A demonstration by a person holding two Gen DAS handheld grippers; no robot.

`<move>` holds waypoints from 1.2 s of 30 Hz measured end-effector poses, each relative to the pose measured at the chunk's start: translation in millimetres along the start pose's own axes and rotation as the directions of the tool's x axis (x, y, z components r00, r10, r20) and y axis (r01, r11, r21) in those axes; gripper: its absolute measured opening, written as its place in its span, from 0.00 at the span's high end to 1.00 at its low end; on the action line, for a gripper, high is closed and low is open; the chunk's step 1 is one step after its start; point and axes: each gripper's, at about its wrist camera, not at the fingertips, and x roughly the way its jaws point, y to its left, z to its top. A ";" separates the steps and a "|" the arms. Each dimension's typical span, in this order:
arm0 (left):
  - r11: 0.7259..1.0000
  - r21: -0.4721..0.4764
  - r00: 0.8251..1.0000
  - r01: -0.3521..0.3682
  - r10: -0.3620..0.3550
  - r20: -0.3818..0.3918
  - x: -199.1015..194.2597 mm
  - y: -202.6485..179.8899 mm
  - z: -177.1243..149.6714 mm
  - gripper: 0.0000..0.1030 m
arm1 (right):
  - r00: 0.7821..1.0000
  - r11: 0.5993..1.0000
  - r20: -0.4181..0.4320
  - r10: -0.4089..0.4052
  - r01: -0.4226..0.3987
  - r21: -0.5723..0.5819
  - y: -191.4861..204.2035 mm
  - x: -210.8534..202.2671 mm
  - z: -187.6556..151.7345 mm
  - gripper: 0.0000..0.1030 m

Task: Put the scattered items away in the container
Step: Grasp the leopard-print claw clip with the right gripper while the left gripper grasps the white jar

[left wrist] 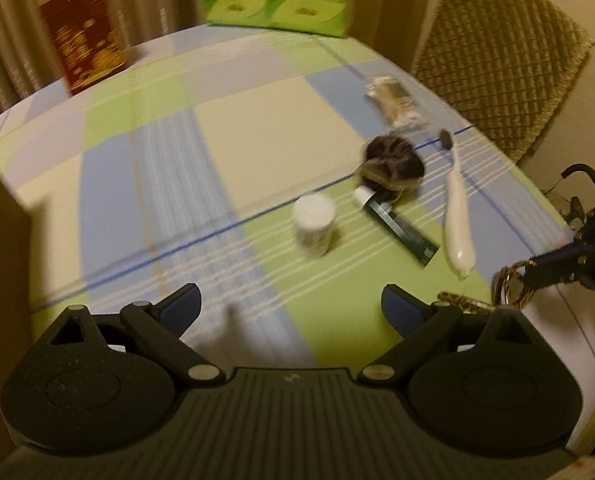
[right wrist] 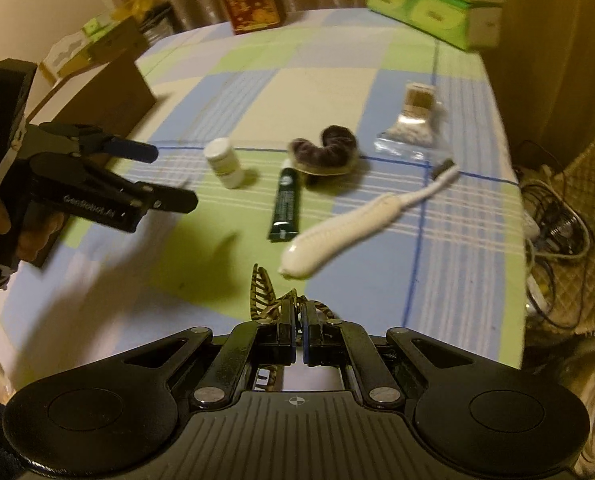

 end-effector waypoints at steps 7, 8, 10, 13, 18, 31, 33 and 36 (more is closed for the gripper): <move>0.999 0.034 1.000 0.020 -0.020 0.009 15.8 -7.8 16.8 0.12 | 0.999 0.997 0.012 -0.046 0.045 0.057 -17.7 -9.3 -5.2 1.00; 0.999 0.038 1.000 0.022 -0.022 0.009 17.1 -8.1 18.1 0.13 | 0.999 0.996 0.012 -0.051 0.050 0.067 -20.8 -10.4 -6.1 1.00; 0.999 0.044 1.000 0.023 -0.024 0.009 20.0 -8.8 19.5 0.13 | 0.998 0.995 0.014 -0.055 0.053 0.089 -26.3 -12.7 -8.1 1.00; 0.998 0.052 1.000 0.024 -0.024 0.009 25.6 -10.1 21.9 0.19 | 0.998 0.992 0.012 -0.058 0.056 0.109 -30.3 -12.9 -10.4 1.00; 0.998 0.058 1.000 0.023 -0.024 0.003 37.7 -11.3 24.7 0.25 | 0.998 0.989 0.017 -0.061 0.058 0.133 -36.0 -12.0 -13.4 1.00; 0.999 0.026 1.000 0.030 -0.030 0.009 42.2 -4.6 18.2 0.78 | 0.998 0.990 0.021 -0.055 0.052 0.134 -36.9 -8.7 -12.5 1.00; 1.000 0.016 1.000 0.022 -0.022 0.011 36.8 -0.4 13.7 0.78 | 0.998 0.990 0.022 -0.053 0.049 0.132 -36.6 -8.7 -12.6 1.00; 1.000 0.003 1.000 0.007 -0.007 0.012 27.4 5.7 6.0 0.78 | 0.998 0.991 0.023 -0.050 0.046 0.127 -35.0 -8.7 -12.7 1.00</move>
